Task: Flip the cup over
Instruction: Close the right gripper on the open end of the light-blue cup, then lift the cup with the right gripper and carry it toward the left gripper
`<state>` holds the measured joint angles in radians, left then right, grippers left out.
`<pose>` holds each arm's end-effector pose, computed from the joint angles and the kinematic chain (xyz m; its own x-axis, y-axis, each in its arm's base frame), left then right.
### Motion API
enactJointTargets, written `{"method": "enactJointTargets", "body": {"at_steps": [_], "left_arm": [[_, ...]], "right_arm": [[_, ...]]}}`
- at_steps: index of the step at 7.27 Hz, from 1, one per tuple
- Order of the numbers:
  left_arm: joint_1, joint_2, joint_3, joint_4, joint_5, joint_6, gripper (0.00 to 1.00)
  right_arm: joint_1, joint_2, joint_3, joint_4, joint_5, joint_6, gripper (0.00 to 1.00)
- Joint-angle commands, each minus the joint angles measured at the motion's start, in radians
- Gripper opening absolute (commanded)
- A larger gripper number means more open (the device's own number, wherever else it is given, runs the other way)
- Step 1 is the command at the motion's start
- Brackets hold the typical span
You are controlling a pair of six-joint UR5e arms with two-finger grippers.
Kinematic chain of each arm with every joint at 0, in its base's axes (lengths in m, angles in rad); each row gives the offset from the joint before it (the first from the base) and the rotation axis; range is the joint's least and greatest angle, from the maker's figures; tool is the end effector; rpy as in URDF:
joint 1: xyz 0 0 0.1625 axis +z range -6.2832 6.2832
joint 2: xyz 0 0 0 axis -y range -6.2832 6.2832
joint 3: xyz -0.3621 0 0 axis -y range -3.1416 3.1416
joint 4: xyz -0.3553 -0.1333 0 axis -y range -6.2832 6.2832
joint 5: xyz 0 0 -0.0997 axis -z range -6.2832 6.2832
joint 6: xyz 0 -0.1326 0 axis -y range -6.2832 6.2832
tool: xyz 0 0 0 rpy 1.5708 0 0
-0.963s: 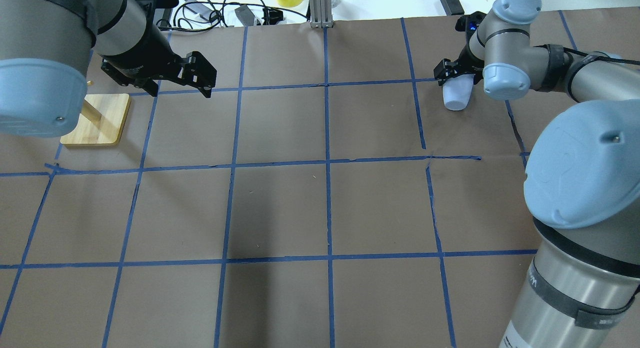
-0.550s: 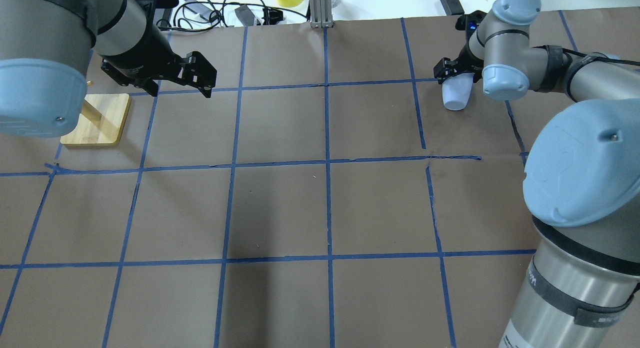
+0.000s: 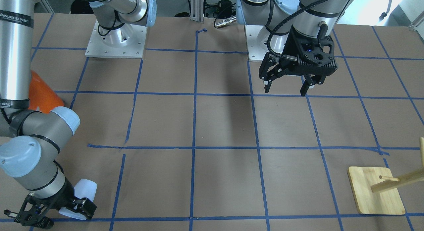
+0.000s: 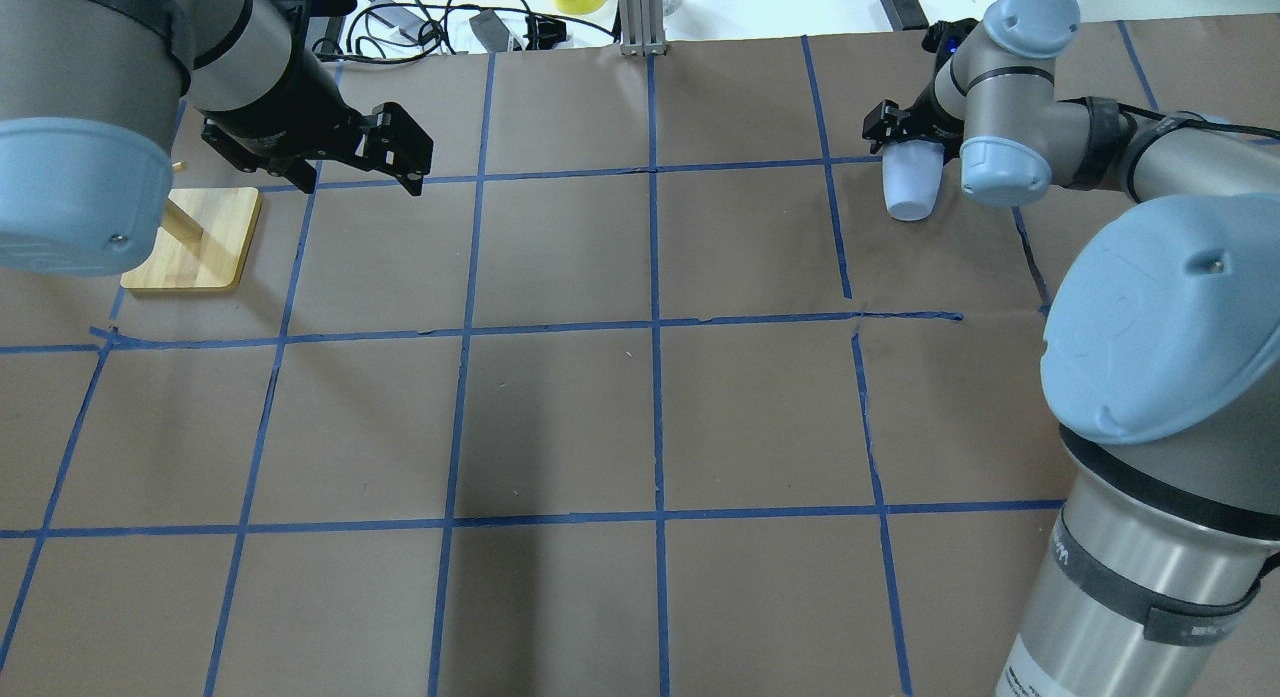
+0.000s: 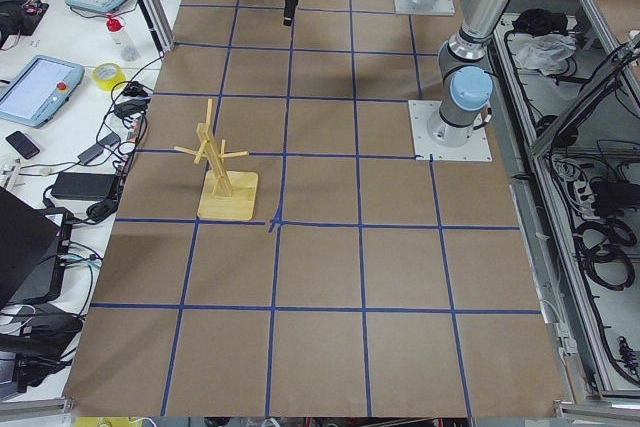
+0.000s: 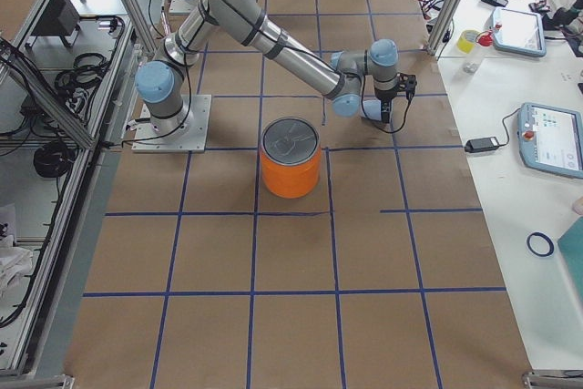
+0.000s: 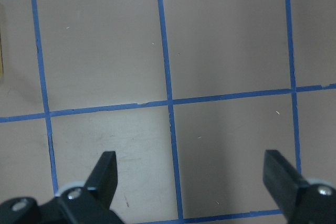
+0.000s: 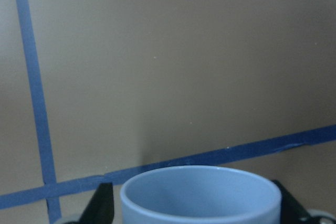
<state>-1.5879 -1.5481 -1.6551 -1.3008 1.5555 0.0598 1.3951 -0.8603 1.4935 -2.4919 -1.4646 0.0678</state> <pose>-0.1434 -0.4690 0.3935 -0.9969 0.0787 0.0026 0.0764 0.9753 -0.2074 0.0305 -0.6713 0.1286 -0.9707 0.2078 -0.1206 0.2339 0.9321 -0.2764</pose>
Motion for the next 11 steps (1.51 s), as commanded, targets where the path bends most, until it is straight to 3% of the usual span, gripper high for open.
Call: {"method": "enactJointTargets", "body": {"at_steps": [1, 2, 4, 7, 9, 11], "left_arm": [[0.0, 0.0, 0.0, 0.0, 0.0, 0.0, 1.0], [0.0, 0.0, 0.0, 0.0, 0.001, 0.0, 1.0], [0.002, 0.0, 0.002, 0.0, 0.0, 0.0, 1.0], [0.003, 0.0, 0.002, 0.0, 0.0, 0.0, 1.0], [0.003, 0.0, 0.002, 0.0, 0.0, 0.0, 1.0], [0.003, 0.0, 0.002, 0.0, 0.0, 0.0, 1.0]], "right_arm": [[-0.001, -0.005, 0.001, 0.01, -0.015, 0.009, 0.85], [0.001, -0.012, 0.005, 0.021, -0.016, 0.007, 0.53], [0.04, -0.035, 0.057, 0.031, -0.016, 0.006, 0.0], [0.064, -0.11, 0.051, 0.112, -0.007, -0.122, 0.0], [0.196, -0.176, 0.053, 0.125, 0.001, -0.257, 0.0], [0.28, -0.187, 0.053, 0.16, 0.035, -0.264, 0.0]]}}
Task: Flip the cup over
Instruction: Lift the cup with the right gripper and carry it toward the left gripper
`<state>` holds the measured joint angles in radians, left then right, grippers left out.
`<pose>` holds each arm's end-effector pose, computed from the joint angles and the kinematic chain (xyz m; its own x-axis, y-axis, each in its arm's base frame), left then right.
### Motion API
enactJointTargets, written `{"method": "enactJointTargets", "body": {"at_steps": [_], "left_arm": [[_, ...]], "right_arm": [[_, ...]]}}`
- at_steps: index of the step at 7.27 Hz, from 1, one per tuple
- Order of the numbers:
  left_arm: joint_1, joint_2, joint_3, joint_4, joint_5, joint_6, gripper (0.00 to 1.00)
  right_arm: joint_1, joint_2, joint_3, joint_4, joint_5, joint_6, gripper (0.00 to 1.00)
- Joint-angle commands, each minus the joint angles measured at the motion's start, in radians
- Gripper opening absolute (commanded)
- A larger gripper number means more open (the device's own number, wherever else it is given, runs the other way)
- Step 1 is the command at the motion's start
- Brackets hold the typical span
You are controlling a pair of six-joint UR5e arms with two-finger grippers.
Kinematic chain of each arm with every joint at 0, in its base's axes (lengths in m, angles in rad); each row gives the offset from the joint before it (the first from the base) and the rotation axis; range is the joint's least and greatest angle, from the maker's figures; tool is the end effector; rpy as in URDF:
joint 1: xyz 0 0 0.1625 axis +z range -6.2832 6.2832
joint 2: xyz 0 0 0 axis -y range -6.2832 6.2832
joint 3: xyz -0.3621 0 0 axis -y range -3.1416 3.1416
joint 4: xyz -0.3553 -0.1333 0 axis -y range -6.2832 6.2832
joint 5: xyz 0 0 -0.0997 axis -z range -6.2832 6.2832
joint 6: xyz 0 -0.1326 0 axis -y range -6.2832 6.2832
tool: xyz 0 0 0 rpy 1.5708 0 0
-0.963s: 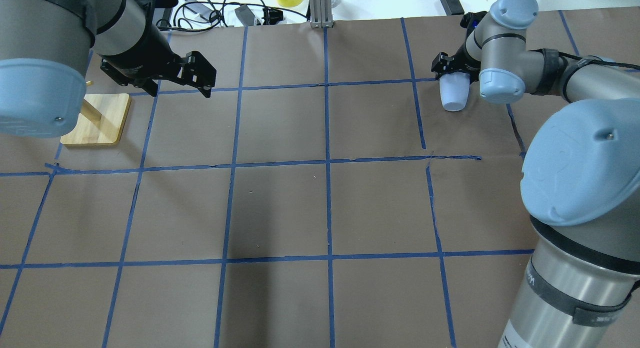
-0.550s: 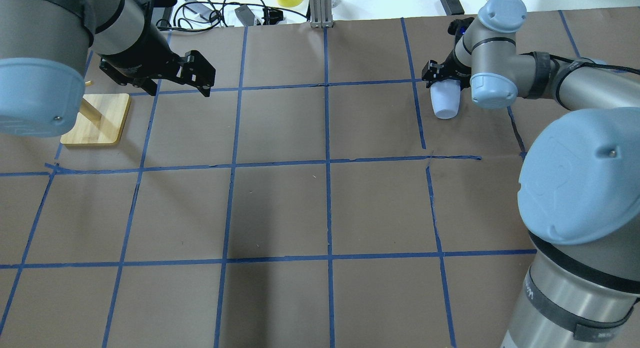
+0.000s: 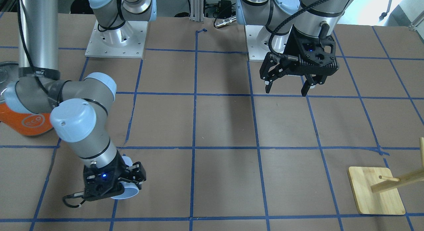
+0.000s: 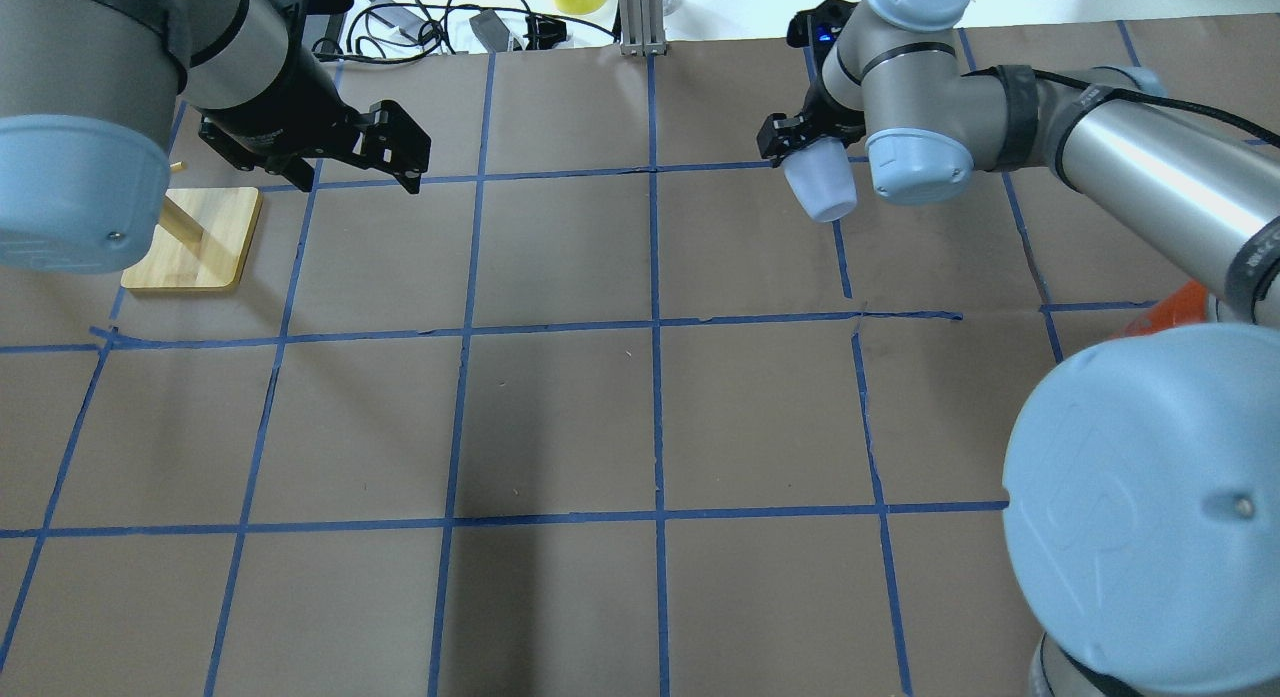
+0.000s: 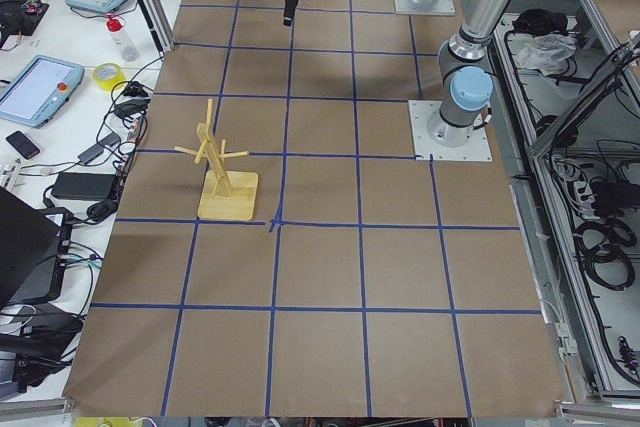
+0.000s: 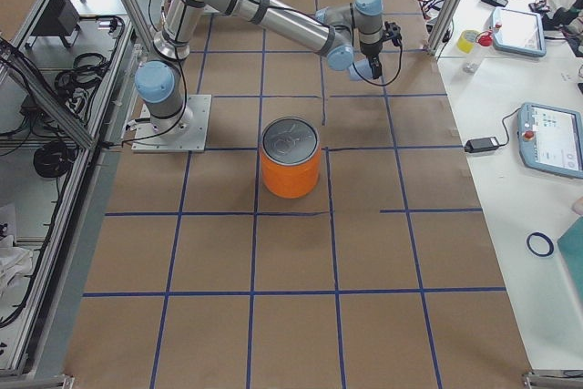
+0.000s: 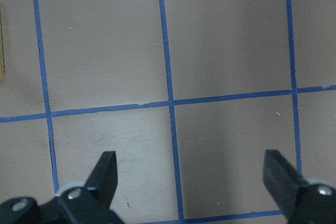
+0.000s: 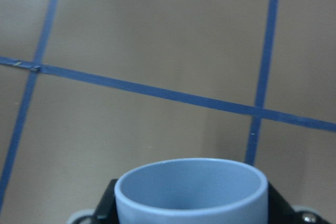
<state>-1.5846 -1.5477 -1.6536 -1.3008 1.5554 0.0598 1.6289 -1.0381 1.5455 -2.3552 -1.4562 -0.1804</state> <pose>-0.1418 -0.4696 0.3945 -0.9971 0.0754 0.0026 0.0732 0.9751 -0.2093 0.1846 -0.6167 0.2023 -0.9639 -0.2598 -0.0591 -0.2326 0.9287 -0.2888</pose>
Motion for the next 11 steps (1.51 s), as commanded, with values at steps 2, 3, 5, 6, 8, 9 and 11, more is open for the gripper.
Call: {"method": "enactJointTargets", "body": {"at_steps": [2, 3, 5, 6, 8, 9, 11], "left_arm": [[0.0, 0.001, 0.0, 0.0, 0.0, 0.0, 1.0], [0.0, 0.0, -0.002, 0.0, 0.002, 0.0, 1.0], [0.0, 0.001, -0.002, 0.0, 0.002, 0.0, 1.0], [0.0, 0.001, -0.002, -0.002, 0.002, 0.0, 1.0], [0.0, 0.001, -0.002, -0.002, 0.002, 0.0, 1.0], [0.0, 0.001, -0.002, -0.002, 0.002, 0.002, 1.0], [0.001, 0.001, -0.002, -0.002, 0.002, 0.002, 1.0]], "right_arm": [[0.084, -0.016, -0.001, 0.039, 0.071, -0.103, 0.0], [0.101, -0.019, 0.001, 0.053, 0.066, -0.179, 0.0], [0.226, -0.011, 0.014, 0.048, -0.072, -0.176, 0.0], [0.242, -0.005, 0.01, 0.024, -0.053, -0.235, 0.0], [0.258, 0.012, 0.016, 0.002, 0.011, -0.539, 0.0], [0.265, 0.021, 0.016, -0.016, 0.029, -0.689, 0.0], [0.267, 0.067, 0.015, -0.079, 0.085, -0.891, 0.0]]}}
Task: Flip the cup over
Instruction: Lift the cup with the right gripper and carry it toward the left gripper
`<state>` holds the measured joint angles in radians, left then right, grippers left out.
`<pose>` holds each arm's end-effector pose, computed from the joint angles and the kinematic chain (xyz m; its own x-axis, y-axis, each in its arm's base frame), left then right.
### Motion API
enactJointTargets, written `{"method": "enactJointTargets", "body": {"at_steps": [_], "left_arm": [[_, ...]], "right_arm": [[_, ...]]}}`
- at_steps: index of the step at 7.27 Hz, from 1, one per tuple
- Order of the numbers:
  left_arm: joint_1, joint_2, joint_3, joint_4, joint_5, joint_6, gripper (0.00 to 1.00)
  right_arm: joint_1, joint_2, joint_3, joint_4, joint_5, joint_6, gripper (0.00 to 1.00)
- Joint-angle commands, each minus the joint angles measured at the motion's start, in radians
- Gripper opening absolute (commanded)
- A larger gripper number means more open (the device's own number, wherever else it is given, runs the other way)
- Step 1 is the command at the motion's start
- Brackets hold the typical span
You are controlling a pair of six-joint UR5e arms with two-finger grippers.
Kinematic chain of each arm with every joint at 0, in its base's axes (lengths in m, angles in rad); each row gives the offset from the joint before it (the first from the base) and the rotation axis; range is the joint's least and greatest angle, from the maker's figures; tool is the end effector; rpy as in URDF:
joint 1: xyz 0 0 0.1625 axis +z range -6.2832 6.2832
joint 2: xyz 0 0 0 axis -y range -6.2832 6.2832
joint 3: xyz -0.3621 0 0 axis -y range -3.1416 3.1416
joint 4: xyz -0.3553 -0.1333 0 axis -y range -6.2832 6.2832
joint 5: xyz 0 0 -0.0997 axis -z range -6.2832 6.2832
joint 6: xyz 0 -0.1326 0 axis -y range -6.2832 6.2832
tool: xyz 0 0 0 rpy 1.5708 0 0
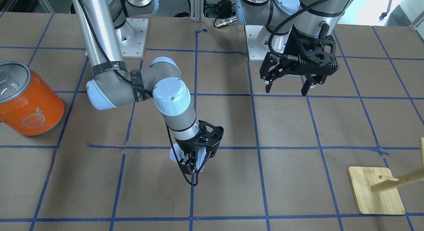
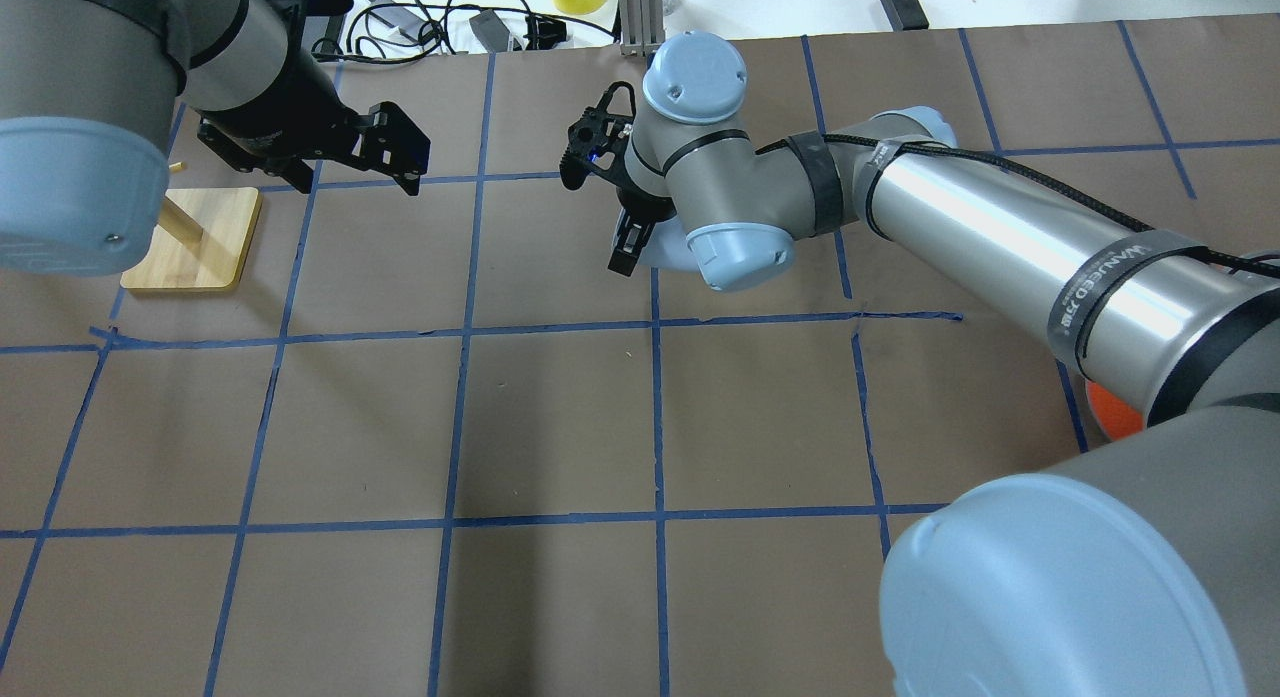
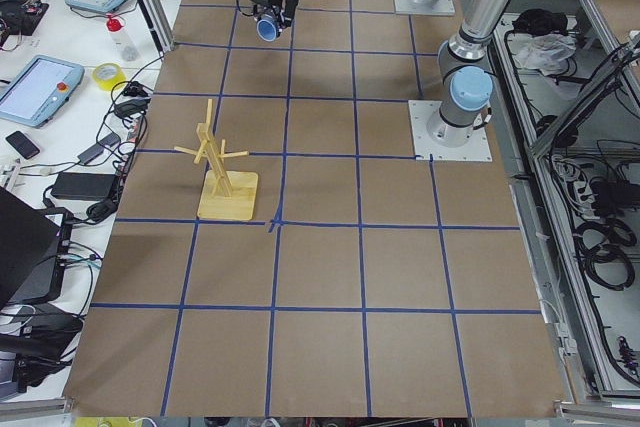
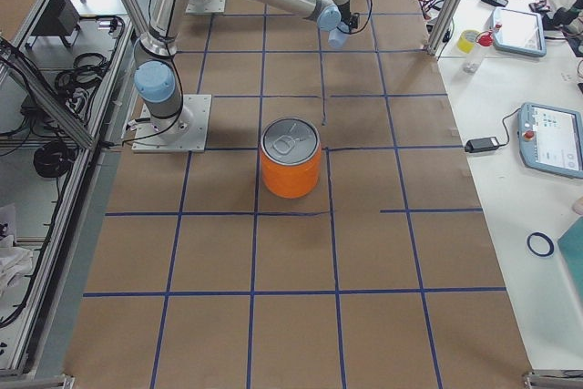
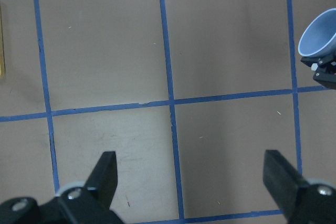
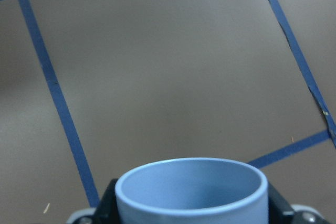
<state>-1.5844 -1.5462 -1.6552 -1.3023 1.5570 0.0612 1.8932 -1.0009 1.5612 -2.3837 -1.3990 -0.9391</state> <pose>-0.1415 -0.4689 0.3942 -0.9971 0.0763 0.0008 0.0744 0.9754 -0.2076 0.3461 -0.5439 0.1770 -0.2963 -0.9494 0.1040 -0.9244 0.2577 -0.2812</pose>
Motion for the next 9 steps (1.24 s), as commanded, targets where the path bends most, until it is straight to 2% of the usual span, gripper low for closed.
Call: {"method": "enactJointTargets", "body": {"at_steps": [1, 2, 6, 7, 8, 9], "left_arm": [[0.001, 0.0, 0.0, 0.0, 0.0, 0.0, 1.0], [0.0, 0.0, 0.0, 0.0, 0.0, 0.0, 1.0], [0.001, 0.0, 0.0, 0.0, 0.0, 0.0, 1.0], [0.0, 0.0, 0.0, 0.0, 0.0, -0.001, 1.0], [0.0, 0.0, 0.0, 0.0, 0.0, -0.001, 1.0], [0.0, 0.0, 0.0, 0.0, 0.0, 0.0, 1.0]], "right_arm": [[0.009, 0.041, 0.0, -0.067, 0.047, -0.214, 0.0], [0.018, 0.041, 0.0, -0.069, 0.092, -0.245, 0.0], [0.072, 0.054, 0.002, -0.071, 0.1, -0.204, 0.0], [0.073, 0.05, 0.002, -0.069, 0.1, -0.201, 0.11], [0.073, 0.053, 0.003, -0.068, 0.101, -0.199, 0.3], [0.073, 0.054, 0.005, -0.068, 0.098, -0.201, 0.42]]}}
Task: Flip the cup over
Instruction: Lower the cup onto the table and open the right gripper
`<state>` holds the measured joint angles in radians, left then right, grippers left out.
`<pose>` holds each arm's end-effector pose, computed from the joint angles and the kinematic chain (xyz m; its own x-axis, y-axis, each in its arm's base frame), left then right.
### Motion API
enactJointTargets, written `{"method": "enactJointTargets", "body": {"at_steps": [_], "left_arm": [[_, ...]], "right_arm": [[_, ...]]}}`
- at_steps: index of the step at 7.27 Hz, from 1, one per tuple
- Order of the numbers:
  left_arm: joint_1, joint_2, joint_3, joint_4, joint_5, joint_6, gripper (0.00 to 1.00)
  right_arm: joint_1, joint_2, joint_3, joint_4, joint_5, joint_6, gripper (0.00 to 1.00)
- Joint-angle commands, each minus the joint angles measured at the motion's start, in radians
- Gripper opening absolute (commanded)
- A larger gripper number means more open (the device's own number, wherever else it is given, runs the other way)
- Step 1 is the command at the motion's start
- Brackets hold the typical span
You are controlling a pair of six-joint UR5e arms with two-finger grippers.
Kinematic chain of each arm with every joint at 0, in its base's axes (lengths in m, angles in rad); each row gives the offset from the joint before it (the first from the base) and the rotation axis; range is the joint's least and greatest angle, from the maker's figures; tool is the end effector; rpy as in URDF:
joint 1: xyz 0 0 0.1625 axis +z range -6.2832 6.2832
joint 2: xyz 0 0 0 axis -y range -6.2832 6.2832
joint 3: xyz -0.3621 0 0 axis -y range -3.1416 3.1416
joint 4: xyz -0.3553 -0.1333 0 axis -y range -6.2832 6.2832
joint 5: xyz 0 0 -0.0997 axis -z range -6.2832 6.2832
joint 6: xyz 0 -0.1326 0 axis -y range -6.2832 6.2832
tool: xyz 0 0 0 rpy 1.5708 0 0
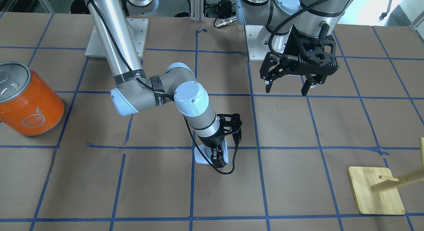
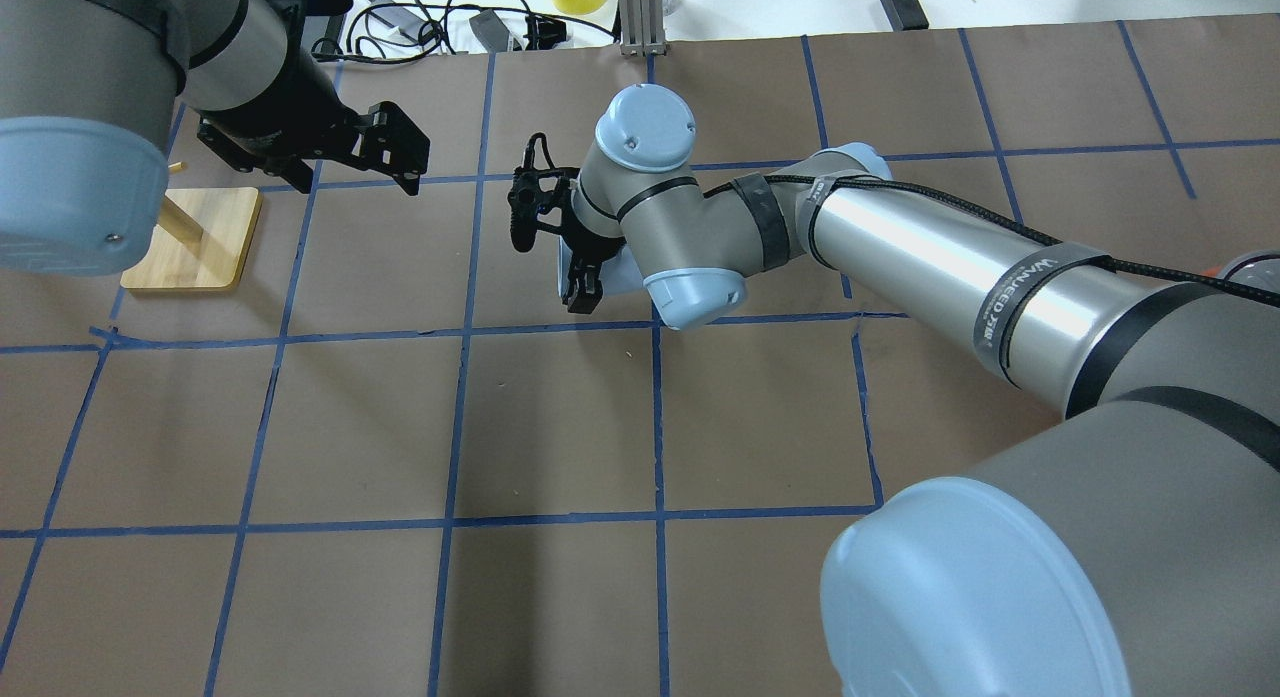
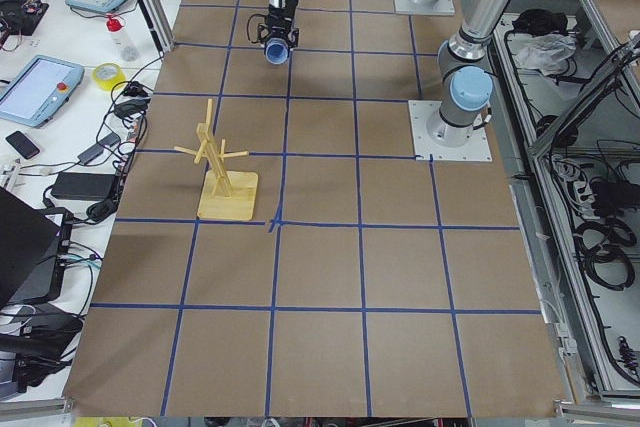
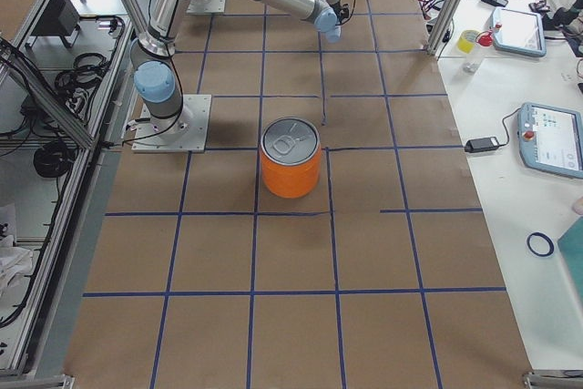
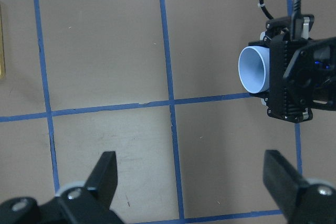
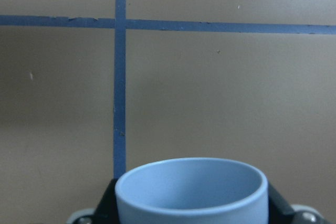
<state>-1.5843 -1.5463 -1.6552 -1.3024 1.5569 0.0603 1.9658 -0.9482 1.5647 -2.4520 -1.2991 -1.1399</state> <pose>-0.1415 -0.4689 0.3941 -0.9972 0.0753 0.0011 0.0734 0.9755 -0.2074 0.3986 -0.5171 0.1540 -0.0226 -0.9913 0.1295 -0.9384 -0.0236 -0.3446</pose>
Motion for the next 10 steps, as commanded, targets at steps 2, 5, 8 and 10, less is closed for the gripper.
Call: {"method": "enactJointTargets", "body": {"at_steps": [2, 5, 8, 10], "left_arm": [[0.0, 0.0, 0.0, 0.0, 0.0, 0.001, 1.0], [0.001, 0.0, 0.0, 0.0, 0.0, 0.001, 1.0], [0.001, -0.057, -0.018, 0.117, -0.009, 0.001, 1.0], [0.009, -0.124, -0.06, 0.228, -0.094, 0.035, 1.0]], "right_arm": [[-0.001, 0.008, 0.002, -0.001, -0.005, -0.014, 1.0], [-0.022, -0.007, -0.005, 0.015, -0.014, -0.011, 1.0], [-0.123, -0.153, -0.012, 0.285, 0.046, -0.009, 1.0], [-0.258, -0.254, -0.014, 0.436, 0.058, 0.003, 1.0]]}}
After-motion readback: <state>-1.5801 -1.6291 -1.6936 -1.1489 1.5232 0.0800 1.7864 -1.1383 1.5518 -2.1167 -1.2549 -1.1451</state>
